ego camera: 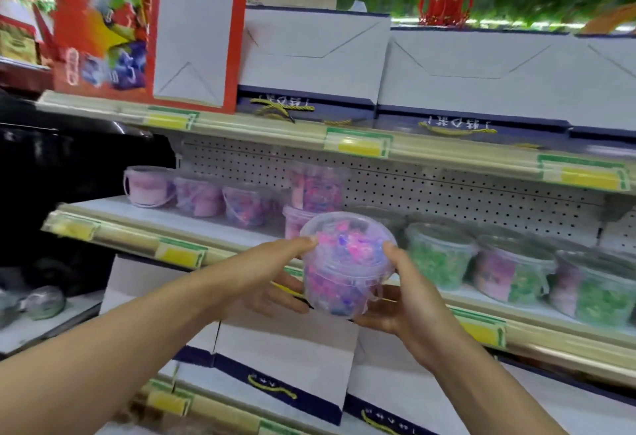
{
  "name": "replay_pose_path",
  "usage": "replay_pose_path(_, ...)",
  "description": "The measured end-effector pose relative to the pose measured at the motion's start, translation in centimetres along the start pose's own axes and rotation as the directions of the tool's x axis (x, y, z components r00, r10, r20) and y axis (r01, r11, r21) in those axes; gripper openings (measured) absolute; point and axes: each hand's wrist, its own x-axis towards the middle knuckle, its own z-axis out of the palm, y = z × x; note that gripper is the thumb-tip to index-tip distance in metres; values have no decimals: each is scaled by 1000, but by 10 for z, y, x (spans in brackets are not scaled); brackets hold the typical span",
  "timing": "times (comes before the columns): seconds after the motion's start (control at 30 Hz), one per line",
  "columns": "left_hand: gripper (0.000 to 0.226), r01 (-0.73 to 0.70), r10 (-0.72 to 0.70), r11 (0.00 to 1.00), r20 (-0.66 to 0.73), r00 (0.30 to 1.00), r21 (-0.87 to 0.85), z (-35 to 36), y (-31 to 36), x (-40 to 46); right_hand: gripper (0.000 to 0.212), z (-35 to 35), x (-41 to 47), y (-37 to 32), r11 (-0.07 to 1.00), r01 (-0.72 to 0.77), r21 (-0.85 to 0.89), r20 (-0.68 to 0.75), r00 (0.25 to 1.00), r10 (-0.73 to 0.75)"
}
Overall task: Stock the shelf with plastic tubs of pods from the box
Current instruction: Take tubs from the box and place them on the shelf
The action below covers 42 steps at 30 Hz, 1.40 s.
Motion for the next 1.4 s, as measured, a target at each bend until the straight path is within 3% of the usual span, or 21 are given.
replay_pose_path(0.2,34,29,-37,995,-85,996,-99,-75,-16,11,35,82,27,0,998,67,-19,106,992,-65)
replay_pose_path(0.27,31,48,-68,987,-123,990,-152,-97,-18,18,34,100,38,4,961,183,-210,83,982,-169)
replay_pose_path(0.33,35,52,-84,982,-172,982,-184,-116,-20,30,28,112,47,10,787,350,-508,69,927,-368)
replay_pose_path(0.4,44,62,-94,987,-221,971,-147,-132,-23,44,46,122,52,14,510,487,-709,172,821,-545)
replay_pose_path(0.47,56,90,-112,991,-253,961,-94,-143,-25,58,63,134,59,18,257,524,-812,305,757,-578)
replay_pose_path(0.5,59,106,-122,992,-262,957,-73,-148,-26,64,68,140,64,21,175,507,-844,341,759,-555)
replay_pose_path(0.6,62,106,-89,993,-279,956,46,-157,-31,73,77,156,78,24,62,413,-909,334,808,-485)
replay_pose_path(0.7,63,21,46,967,-254,966,254,-167,-41,81,81,168,85,25,-13,327,-945,291,820,-492)
replay_pose_path(0.83,50,-29,263,818,-328,907,574,-175,-56,97,89,177,98,33,-177,201,-963,268,758,-595)
replay_pose_path(1.0,48,-38,307,808,-365,879,588,-176,-66,120,88,180,116,37,-269,152,-951,291,733,-614)
replay_pose_path(1.17,48,3,319,764,-382,868,645,-177,-71,141,81,185,124,27,-343,116,-932,292,800,-523)
replay_pose_path(1.27,45,33,315,739,-388,866,673,-176,-72,144,75,178,125,29,-312,190,-931,329,809,-487)
replay_pose_path(1.4,60,70,333,694,-407,851,716,-168,-72,132,74,170,104,31,-283,198,-938,325,786,-527)
